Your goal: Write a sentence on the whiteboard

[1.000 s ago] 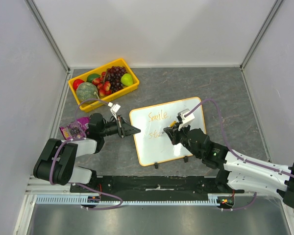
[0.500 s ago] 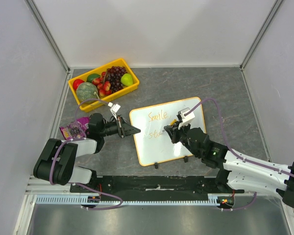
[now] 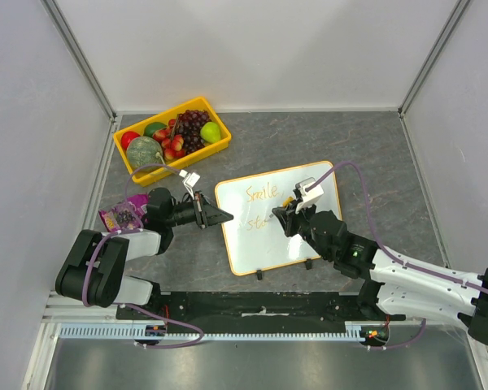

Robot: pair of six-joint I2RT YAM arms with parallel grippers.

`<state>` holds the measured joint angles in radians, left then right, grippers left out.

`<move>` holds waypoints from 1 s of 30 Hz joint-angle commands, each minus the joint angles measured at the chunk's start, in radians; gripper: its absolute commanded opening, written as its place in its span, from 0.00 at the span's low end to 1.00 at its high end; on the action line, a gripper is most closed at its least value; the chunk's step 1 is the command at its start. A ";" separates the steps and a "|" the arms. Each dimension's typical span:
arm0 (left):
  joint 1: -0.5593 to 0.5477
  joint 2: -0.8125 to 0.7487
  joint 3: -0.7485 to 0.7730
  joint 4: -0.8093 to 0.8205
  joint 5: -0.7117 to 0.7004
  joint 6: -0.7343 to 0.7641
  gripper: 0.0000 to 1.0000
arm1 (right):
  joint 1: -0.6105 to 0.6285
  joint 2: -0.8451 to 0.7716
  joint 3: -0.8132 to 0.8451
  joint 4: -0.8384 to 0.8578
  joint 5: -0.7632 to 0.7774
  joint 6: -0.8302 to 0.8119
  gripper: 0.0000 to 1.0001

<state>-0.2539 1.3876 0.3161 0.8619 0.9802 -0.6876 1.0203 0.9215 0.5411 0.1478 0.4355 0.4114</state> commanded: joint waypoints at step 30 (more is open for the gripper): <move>-0.021 0.021 -0.011 -0.061 -0.009 0.177 0.02 | -0.012 -0.053 0.019 -0.056 0.014 -0.028 0.00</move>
<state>-0.2539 1.3876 0.3161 0.8619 0.9806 -0.6876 1.0142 0.8825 0.5220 0.1131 0.4088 0.4149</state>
